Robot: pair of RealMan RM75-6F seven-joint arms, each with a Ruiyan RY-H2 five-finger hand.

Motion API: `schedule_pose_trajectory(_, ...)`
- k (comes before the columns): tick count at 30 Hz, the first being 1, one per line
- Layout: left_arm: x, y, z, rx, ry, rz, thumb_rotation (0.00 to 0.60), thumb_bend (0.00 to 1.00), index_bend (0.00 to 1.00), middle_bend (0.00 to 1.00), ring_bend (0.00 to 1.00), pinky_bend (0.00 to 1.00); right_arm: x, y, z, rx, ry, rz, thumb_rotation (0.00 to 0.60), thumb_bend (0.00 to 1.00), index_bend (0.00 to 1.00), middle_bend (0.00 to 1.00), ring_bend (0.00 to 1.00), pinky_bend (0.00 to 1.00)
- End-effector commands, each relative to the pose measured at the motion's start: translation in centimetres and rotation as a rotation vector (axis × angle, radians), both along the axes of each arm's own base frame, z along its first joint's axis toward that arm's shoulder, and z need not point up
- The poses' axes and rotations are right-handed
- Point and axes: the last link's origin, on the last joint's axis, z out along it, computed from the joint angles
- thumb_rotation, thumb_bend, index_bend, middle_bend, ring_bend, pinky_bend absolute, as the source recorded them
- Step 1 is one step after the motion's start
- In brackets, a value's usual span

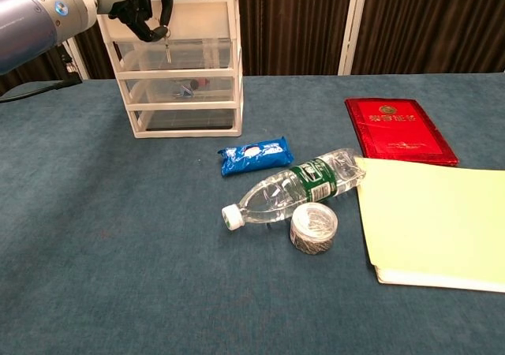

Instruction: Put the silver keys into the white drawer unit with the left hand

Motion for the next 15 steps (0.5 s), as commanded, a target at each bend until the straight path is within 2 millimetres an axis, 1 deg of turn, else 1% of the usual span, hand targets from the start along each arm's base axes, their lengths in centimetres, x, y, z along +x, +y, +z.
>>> schedule_pose_trajectory(1,0.14,-0.06,-0.24,-0.004,-0.01,-0.011,0.6,0.46,0.62,0.98,0.85,0.74,0.0,-0.01,0.02,-0.002,0.0,0.0,0.6,0.04,0.0,0.0,0.0,0.0)
schedule_pose_trajectory(6,0.42,-0.28,-0.27,-0.016,-0.02,-0.049,0.6,0.46,0.63,0.98,0.85,0.74,-0.01,0.0,0.05,-0.003,-0.002,0.001,0.6,0.04,0.0,0.0,0.0,0.0)
schedule_pose_trajectory(15,0.28,-0.56,0.59,0.01,-0.018,-0.119,0.6,0.46,0.63,0.98,0.85,0.74,0.06,0.07,0.09,-0.005,-0.003,0.006,0.6,0.04,0.0,0.0,0.0,0.0)
